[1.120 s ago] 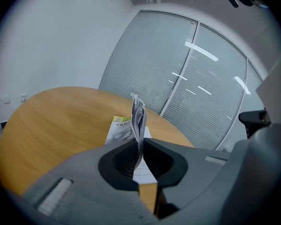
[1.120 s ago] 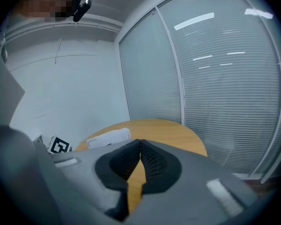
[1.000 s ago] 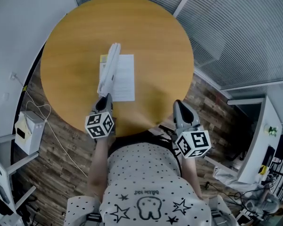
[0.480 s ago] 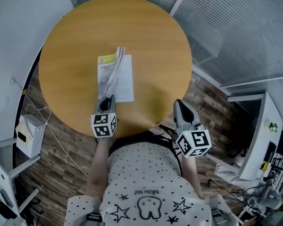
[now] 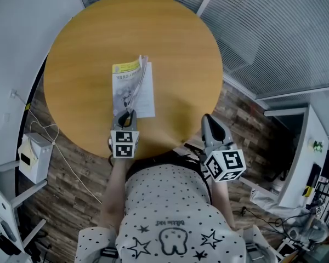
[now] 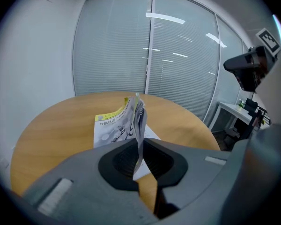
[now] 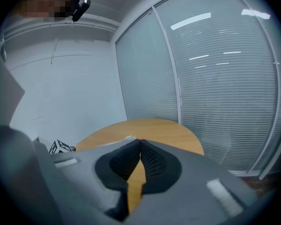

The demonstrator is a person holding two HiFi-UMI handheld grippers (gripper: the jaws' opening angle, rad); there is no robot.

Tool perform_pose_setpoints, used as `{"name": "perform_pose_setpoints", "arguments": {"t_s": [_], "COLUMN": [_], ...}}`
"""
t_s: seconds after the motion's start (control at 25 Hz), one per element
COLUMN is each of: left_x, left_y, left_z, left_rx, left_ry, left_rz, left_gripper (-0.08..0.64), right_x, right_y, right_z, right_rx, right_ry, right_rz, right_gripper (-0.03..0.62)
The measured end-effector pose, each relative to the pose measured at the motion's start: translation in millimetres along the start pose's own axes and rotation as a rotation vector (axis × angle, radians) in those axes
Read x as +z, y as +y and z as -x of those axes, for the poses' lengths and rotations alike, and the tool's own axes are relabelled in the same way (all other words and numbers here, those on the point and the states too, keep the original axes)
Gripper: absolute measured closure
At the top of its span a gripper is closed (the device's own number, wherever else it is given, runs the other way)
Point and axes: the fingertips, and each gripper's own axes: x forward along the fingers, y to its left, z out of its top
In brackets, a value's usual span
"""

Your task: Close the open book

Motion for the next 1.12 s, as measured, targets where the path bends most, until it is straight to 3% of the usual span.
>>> {"name": "perform_pose_setpoints", "arguments": {"t_s": [0.84, 1.12], "left_x": [-24.9, -34.0], "left_y": [-22.4, -24.6], "left_z": [-25.3, -34.8], "left_rx": [-0.064, -0.093], "left_ry": [0.159, 0.203], "left_rz": [-0.197, -0.227], "left_gripper": [0.523, 0.52], "right_x": [-4.4, -4.1], "right_y": [-4.9, -8.3], "right_z": [-1.6, -3.8], "right_rx": [0.005, 0.004], "right_ry": [0.017, 0.02], "right_rz": [-0.01, -0.012], "right_gripper": [0.588, 0.588]}}
